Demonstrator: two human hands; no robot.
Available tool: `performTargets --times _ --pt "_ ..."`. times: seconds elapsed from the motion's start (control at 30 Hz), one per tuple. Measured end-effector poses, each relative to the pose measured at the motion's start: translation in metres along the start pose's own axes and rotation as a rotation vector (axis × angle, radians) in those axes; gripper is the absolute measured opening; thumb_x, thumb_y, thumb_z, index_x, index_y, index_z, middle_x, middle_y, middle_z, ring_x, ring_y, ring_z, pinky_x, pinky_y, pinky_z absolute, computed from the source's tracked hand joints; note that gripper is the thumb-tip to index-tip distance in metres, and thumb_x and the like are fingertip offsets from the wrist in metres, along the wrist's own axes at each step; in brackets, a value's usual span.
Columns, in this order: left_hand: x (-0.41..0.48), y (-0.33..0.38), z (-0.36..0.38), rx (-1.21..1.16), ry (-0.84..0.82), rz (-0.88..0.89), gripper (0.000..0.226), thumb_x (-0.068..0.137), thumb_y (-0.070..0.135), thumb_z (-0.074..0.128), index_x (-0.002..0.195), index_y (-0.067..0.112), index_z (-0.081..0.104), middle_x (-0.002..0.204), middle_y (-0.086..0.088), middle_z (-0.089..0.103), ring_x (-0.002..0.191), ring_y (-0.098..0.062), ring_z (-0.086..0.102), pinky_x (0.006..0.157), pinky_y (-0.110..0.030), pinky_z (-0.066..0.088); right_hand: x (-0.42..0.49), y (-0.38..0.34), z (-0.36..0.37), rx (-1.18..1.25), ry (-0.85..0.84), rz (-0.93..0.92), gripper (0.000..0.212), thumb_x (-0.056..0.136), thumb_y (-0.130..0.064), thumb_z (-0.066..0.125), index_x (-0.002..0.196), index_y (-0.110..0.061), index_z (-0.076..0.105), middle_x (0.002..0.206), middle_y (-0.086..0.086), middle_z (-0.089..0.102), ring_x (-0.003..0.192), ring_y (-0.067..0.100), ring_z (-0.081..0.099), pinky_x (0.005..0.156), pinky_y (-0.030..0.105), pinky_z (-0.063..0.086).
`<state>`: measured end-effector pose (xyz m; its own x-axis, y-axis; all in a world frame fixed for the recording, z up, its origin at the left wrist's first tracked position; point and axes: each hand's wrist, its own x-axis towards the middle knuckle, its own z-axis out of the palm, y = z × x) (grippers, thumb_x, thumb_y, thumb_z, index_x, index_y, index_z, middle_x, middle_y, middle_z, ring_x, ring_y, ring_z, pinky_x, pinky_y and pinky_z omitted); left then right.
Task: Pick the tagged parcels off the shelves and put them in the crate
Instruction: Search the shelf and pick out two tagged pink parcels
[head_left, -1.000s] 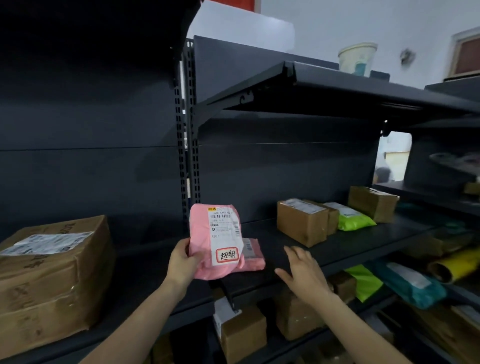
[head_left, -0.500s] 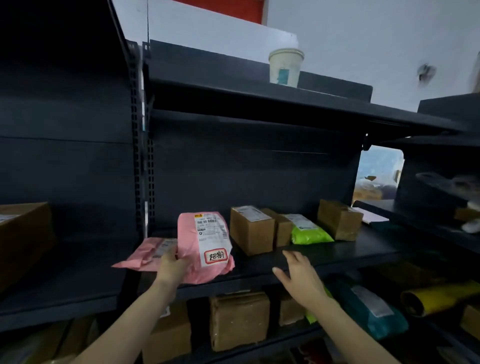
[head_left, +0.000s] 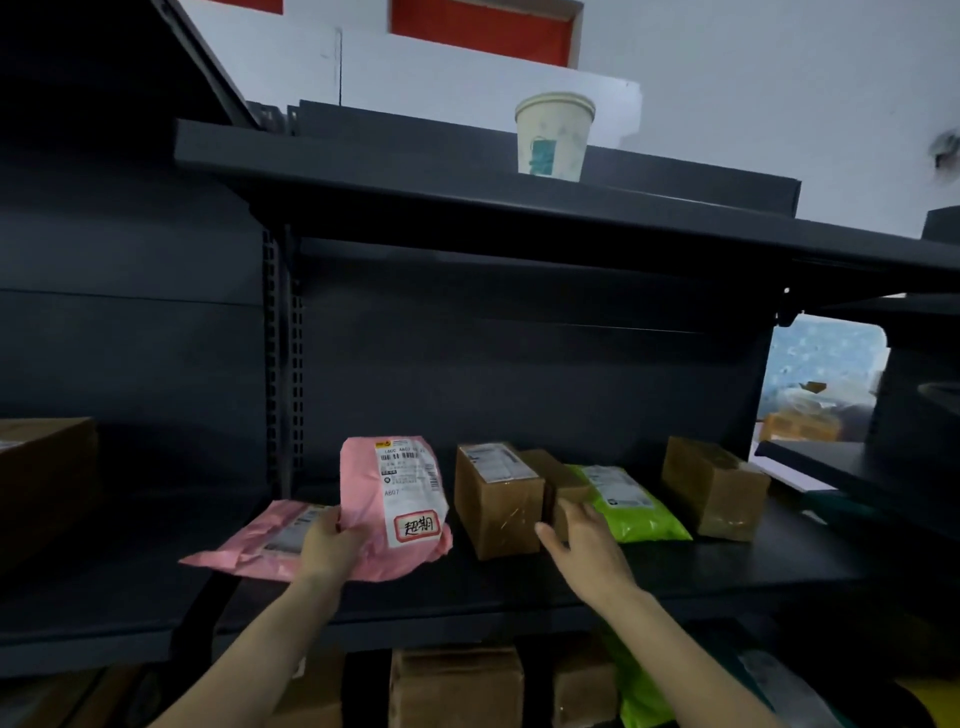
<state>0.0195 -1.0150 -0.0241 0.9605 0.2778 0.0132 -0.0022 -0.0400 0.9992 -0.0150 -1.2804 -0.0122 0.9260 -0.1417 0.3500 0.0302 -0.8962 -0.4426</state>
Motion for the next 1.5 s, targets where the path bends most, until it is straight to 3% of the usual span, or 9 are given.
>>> performTargets --times 0.3,0.43,0.53,0.67,0.8,1.1,1.2,1.3,1.5 --pt "0.043 0.008 0.015 -0.064 -0.056 0.000 0.028 0.084 -0.010 0.049 0.109 -0.001 0.058 0.104 -0.022 0.067 0.099 -0.041 0.063 0.092 -0.057 0.049 0.084 -0.013 0.006 0.010 0.030 -0.024 0.044 0.095 -0.045 0.040 0.117 -0.009 0.054 0.117 0.011 0.060 0.106 0.026 0.056 0.086 0.034 0.046" --pt "0.043 0.004 0.018 -0.057 -0.080 -0.024 0.024 0.086 -0.009 0.051 0.099 0.009 0.060 0.096 -0.016 0.070 0.093 -0.038 0.066 0.087 -0.053 0.053 0.094 -0.012 0.017 0.154 -0.191 -0.065 0.044 0.097 -0.041 0.040 0.137 -0.024 0.042 0.129 0.006 0.056 0.109 0.020 0.054 0.083 0.026 0.042" --pt "0.043 0.000 0.017 -0.054 -0.059 -0.023 0.025 0.085 -0.009 0.053 0.105 0.003 0.060 0.087 -0.011 0.072 0.084 -0.033 0.069 0.072 -0.041 0.055 0.078 -0.005 0.035 0.258 -0.100 -0.144 0.041 0.096 -0.040 0.045 0.135 -0.028 0.047 0.128 0.005 0.058 0.112 0.017 0.056 0.088 0.020 0.042" --pt "0.037 -0.004 0.016 -0.072 0.027 -0.049 0.042 0.082 -0.010 0.056 0.123 -0.003 0.052 0.107 -0.023 0.066 0.094 -0.037 0.064 0.083 -0.046 0.053 0.048 0.005 0.050 0.469 0.057 -0.227 0.045 0.093 -0.031 0.054 0.137 -0.026 0.046 0.139 0.001 0.047 0.122 0.004 0.045 0.098 0.010 0.031" --pt "0.029 -0.006 0.018 -0.066 0.092 -0.021 0.044 0.084 -0.008 0.054 0.128 -0.004 0.049 0.108 -0.024 0.063 0.083 -0.030 0.059 0.067 -0.036 0.049 0.047 0.007 0.050 0.539 0.051 -0.284 0.045 0.092 -0.026 0.056 0.136 -0.023 0.047 0.138 -0.001 0.044 0.114 -0.004 0.038 0.085 -0.011 0.023" --pt "0.029 -0.003 0.013 -0.126 0.191 0.026 0.027 0.087 -0.008 0.051 0.113 -0.005 0.055 0.096 -0.020 0.065 0.088 -0.036 0.064 0.080 -0.049 0.054 0.075 0.009 0.035 0.351 0.054 -0.285 0.039 0.096 -0.036 0.046 0.132 -0.021 0.050 0.130 0.003 0.054 0.117 0.015 0.052 0.092 0.018 0.038" --pt "0.030 0.003 0.007 -0.198 0.197 0.036 0.018 0.087 -0.008 0.048 0.095 0.003 0.060 0.086 -0.015 0.068 0.063 -0.024 0.069 0.054 -0.036 0.057 0.097 0.023 0.018 0.020 0.180 -0.176 0.043 0.093 -0.041 0.048 0.128 -0.016 0.050 0.126 0.010 0.053 0.115 0.027 0.051 0.093 0.034 0.044" --pt "0.031 0.009 0.003 -0.215 0.197 0.059 0.019 0.088 -0.006 0.049 0.085 0.008 0.061 0.074 -0.010 0.068 0.049 -0.015 0.066 0.041 -0.024 0.051 0.111 0.036 0.009 -0.245 -0.076 0.032 0.051 0.089 -0.048 0.048 0.129 -0.016 0.044 0.130 0.014 0.049 0.122 0.033 0.045 0.097 0.038 0.040" --pt "0.024 0.023 0.011 -0.247 0.133 0.101 0.018 0.089 -0.007 0.046 0.089 0.004 0.060 0.081 -0.013 0.068 0.064 -0.023 0.066 0.051 -0.030 0.055 0.110 0.046 0.019 0.007 -0.039 0.079 0.050 0.091 -0.034 0.052 0.134 -0.013 0.040 0.123 0.020 0.054 0.115 0.037 0.049 0.090 0.037 0.043"
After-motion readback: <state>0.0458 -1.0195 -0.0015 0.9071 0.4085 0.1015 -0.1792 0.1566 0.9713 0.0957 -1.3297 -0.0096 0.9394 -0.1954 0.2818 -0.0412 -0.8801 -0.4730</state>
